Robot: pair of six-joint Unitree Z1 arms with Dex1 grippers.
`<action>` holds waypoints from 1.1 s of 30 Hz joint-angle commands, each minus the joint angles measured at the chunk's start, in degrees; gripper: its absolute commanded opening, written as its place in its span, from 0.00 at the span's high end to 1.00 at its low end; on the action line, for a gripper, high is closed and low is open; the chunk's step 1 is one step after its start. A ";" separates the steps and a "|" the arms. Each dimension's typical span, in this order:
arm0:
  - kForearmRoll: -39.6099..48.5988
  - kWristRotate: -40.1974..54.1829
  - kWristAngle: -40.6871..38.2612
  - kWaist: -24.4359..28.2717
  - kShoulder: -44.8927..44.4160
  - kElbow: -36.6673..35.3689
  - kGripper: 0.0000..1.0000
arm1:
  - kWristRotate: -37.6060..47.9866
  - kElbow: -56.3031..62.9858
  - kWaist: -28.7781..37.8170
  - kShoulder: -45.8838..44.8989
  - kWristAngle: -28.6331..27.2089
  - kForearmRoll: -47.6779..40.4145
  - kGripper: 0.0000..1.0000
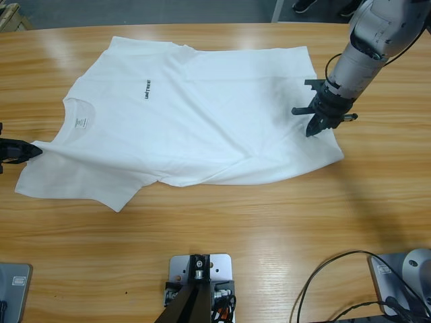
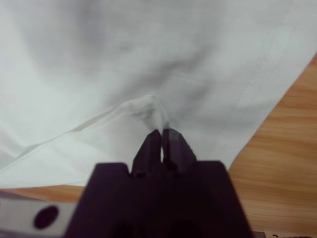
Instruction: Fold clothes
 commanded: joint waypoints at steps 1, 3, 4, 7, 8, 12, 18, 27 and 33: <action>0.92 0.60 0.03 0.64 1.64 1.21 1.00 | -1.49 0.55 -0.51 1.28 -1.33 1.05 1.00; 0.92 0.60 0.06 0.64 1.52 1.21 1.00 | -1.70 0.30 -0.53 -0.07 -2.22 1.63 1.00; 0.92 0.60 0.06 0.64 1.39 1.21 1.00 | -1.95 0.09 -0.65 -0.68 -2.61 2.10 1.00; 0.83 0.60 0.06 0.64 1.08 1.30 1.00 | -2.44 -0.10 -0.98 -2.83 -3.56 3.14 1.00; 0.83 0.60 0.06 0.64 1.01 1.30 1.00 | -2.54 -0.16 -1.16 -3.46 -3.73 3.58 1.00; 0.74 0.68 0.06 0.64 0.95 1.05 1.00 | -2.86 -0.07 -1.86 -5.87 -4.63 4.85 1.00; 0.74 0.77 -0.25 0.64 2.38 -0.28 1.00 | -3.97 -2.64 -2.53 -8.42 -5.11 7.97 1.00; 0.92 2.21 -0.39 1.46 3.48 -3.04 1.00 | -5.71 -9.09 -2.53 -8.86 -5.47 12.91 1.00; 1.53 3.92 -0.64 4.27 3.50 -4.55 1.00 | -6.15 -10.76 -2.65 -8.21 -6.11 13.90 1.00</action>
